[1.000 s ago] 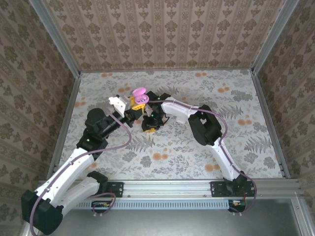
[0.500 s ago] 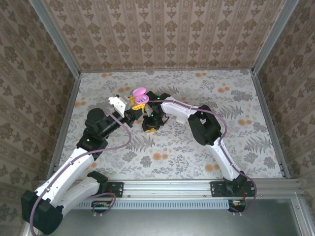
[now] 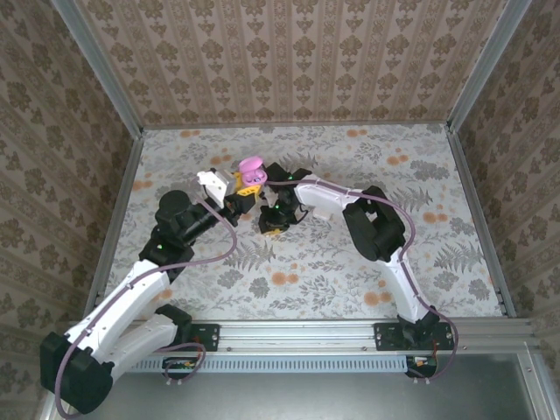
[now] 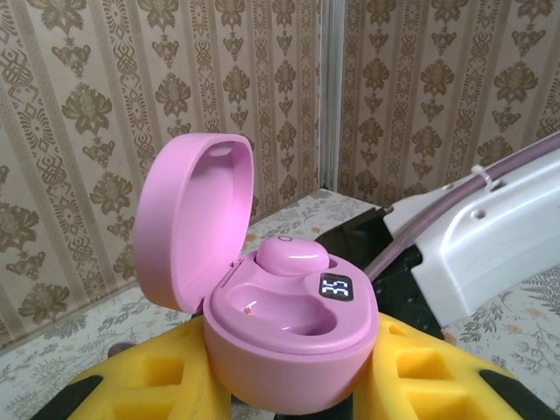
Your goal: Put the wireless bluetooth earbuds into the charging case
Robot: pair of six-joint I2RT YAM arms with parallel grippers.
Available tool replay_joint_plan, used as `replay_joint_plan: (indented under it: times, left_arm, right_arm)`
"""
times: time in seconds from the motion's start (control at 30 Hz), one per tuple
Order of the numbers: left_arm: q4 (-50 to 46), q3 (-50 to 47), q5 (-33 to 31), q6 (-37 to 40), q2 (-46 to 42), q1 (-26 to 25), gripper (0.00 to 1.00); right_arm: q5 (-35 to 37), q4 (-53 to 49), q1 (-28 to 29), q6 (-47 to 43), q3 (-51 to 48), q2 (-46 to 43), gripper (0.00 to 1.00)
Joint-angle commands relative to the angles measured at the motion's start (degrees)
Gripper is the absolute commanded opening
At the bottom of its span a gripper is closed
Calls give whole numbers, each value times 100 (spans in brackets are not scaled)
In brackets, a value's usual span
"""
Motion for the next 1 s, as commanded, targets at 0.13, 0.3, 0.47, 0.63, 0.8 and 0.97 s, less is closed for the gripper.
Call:
replay_joint_plan:
  times: [0.13, 0.3, 0.47, 0.63, 0.8, 0.97]
  left_arm:
    - [269, 177, 94, -40, 94, -44, 33]
    - [390, 186, 116, -68, 266, -74, 34]
    - [547, 246, 159, -137, 545, -155, 33]
    - [713, 338, 190, -152, 889, -303, 33]
    - [937, 385, 171, -190, 1171, -442, 33]
    - [1015, 473, 232, -221, 1397, -535, 33]
  right_arm:
    - [301, 522, -201, 273, -870, -944, 25]
    - [591, 884, -415, 458, -1714, -1885, 25]
    - [870, 908, -687, 521, -2226, -2881, 25]
    - [1201, 804, -892, 494, -2442, -3863, 25]
    - [1438, 724, -943, 306, -2410, -4669, 25]
    - [1361, 523, -927, 224, -2057, -4999, 25]
